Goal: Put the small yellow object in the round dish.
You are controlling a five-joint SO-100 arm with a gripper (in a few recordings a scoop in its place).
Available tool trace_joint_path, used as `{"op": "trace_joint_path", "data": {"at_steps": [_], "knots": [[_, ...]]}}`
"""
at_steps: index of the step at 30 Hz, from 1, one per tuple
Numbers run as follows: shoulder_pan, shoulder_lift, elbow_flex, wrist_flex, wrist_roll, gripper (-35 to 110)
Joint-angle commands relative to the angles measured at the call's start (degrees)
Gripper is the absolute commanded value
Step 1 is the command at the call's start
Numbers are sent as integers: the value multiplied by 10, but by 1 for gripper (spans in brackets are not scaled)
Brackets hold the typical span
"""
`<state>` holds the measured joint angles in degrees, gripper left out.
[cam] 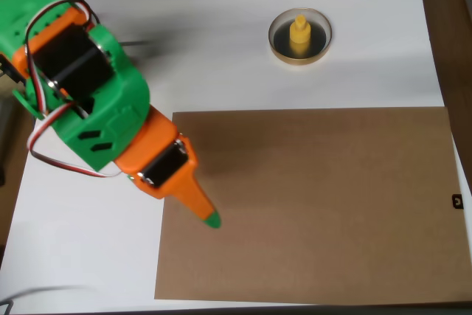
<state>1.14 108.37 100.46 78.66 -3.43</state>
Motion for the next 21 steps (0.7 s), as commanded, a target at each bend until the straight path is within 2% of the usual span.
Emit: {"op": "trace_joint_path", "data": {"at_steps": [1,10,16,21], "knots": [[33,66,14,-4,-8,28],[69,156,75,-25,4,30],[139,161,151,-88,1,30],[154,215,253,-140,1,30]]}}
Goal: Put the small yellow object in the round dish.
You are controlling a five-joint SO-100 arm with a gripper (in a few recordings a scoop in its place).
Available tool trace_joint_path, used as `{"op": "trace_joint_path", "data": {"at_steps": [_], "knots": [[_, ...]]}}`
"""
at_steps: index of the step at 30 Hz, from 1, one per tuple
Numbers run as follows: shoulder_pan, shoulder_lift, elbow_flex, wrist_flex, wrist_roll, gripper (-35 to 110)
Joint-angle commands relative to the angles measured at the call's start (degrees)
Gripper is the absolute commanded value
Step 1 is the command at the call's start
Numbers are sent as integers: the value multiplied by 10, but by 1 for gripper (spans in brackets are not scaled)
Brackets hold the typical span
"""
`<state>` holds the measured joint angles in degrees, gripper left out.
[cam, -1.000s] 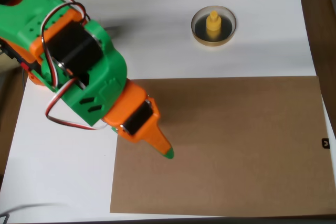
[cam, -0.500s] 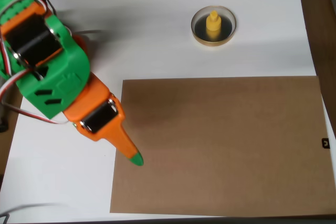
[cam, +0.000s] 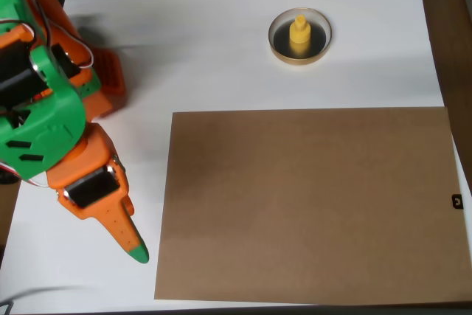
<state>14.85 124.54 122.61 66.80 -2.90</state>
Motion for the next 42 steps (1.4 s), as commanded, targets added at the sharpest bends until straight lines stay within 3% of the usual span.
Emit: {"op": "trace_joint_path", "data": {"at_steps": [1,10,42], "knots": [[17,66,47,-26,-4,30],[38,194,149,-39,-9,31],[121,341,330,-87,-11,30]]}}
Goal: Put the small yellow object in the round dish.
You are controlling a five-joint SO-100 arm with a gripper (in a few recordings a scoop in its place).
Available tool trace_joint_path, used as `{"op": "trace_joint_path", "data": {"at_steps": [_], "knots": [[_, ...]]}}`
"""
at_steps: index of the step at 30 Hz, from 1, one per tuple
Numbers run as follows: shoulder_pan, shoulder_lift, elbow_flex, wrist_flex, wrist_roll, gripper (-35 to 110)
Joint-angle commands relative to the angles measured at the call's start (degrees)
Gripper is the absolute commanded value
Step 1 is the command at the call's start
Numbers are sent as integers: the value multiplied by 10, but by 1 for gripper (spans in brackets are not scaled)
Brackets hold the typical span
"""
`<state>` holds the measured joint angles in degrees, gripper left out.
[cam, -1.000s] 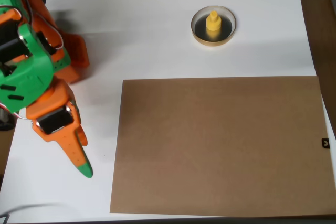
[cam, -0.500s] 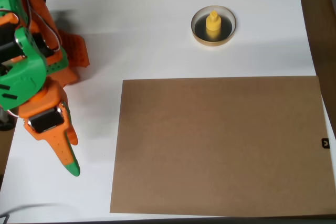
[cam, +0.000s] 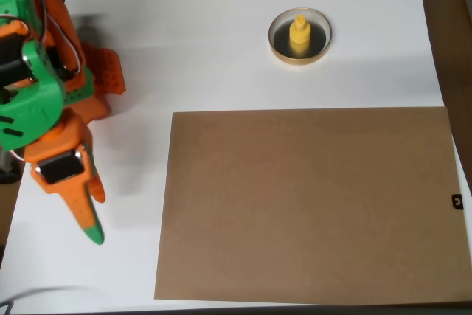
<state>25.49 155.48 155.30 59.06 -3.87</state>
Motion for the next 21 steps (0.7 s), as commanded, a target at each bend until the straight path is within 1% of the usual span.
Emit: {"op": "trace_joint_path", "data": {"at_steps": [1,5,15,21], "knots": [[16,39,11,-11,-1,30],[15,83,42,-17,-2,31],[9,267,107,50,-3,31],[1,316,122,68,-6,29]]}}
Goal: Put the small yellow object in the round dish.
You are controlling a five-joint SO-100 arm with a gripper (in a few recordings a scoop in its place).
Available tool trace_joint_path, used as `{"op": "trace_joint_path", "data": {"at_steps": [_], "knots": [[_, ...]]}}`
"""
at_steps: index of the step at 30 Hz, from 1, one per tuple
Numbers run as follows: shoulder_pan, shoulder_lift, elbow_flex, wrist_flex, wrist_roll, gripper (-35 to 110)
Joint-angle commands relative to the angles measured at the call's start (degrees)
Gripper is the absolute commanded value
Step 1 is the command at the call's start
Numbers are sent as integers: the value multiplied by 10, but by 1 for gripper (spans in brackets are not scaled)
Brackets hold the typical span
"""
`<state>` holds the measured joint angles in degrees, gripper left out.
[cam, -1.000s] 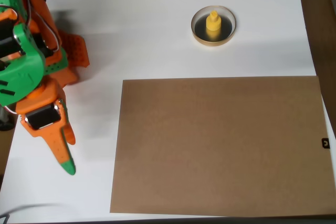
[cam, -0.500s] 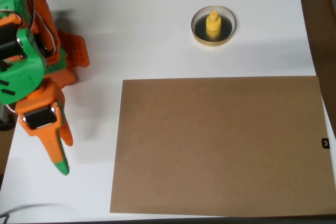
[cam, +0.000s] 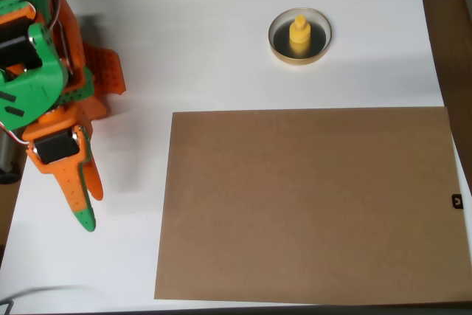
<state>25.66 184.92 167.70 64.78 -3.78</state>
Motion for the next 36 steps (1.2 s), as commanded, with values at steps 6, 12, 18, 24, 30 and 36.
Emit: {"op": "trace_joint_path", "data": {"at_steps": [6,12,18,24,30,36], "knots": [[-6,22,-2,13,-11,28],[-18,22,-2,16,-16,26],[-11,22,-4,23,2,28],[16,22,-4,19,52,27],[27,23,-3,19,62,23],[28,23,-3,19,64,23]]}}
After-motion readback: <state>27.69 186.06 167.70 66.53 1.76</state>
